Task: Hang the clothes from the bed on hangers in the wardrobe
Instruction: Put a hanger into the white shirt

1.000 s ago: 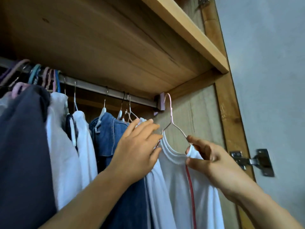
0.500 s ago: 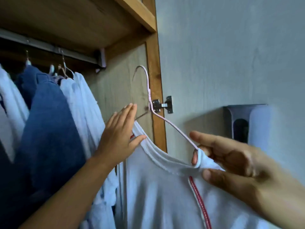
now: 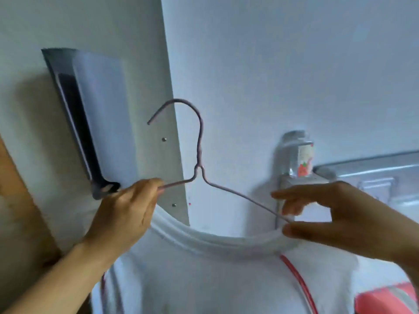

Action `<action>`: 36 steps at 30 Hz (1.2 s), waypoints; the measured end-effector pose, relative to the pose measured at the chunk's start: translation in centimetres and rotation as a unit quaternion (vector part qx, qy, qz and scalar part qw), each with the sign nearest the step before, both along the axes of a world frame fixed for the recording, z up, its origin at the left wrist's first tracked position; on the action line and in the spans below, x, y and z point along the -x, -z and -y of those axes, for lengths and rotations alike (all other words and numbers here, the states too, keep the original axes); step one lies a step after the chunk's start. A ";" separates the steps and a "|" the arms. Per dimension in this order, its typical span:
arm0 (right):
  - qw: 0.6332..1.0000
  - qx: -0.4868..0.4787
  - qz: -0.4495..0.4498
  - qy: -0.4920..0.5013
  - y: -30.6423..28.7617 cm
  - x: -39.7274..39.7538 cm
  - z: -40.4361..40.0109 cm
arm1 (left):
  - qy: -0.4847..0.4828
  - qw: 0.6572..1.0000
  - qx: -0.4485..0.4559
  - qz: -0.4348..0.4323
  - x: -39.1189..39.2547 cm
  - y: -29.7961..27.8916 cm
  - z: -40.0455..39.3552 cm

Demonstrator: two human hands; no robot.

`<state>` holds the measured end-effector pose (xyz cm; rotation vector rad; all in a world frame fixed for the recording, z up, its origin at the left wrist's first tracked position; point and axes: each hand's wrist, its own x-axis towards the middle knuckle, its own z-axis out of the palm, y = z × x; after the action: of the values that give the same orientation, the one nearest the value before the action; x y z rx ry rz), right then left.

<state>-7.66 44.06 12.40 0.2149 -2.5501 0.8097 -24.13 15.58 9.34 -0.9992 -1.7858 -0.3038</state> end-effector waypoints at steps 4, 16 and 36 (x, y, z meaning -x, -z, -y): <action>0.993 -0.039 -0.002 0.112 1.8 -5.3 -2.6 | 0.111 0.992 0.001 0.068 -0.8 2.1 -8.9; 0.818 -0.064 -0.158 0.549 5.5 -16.2 -5.0 | 0.468 0.872 0.061 0.130 -4.4 3.3 -29.9; 0.576 -0.129 -0.128 0.797 3.2 -31.8 -6.3 | 0.731 0.650 0.108 0.179 -24.1 3.5 -49.0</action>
<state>24.17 50.33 9.21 -1.5321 -1.4772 -0.3440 0.01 64.57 5.86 -2.5530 -0.8578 -1.3595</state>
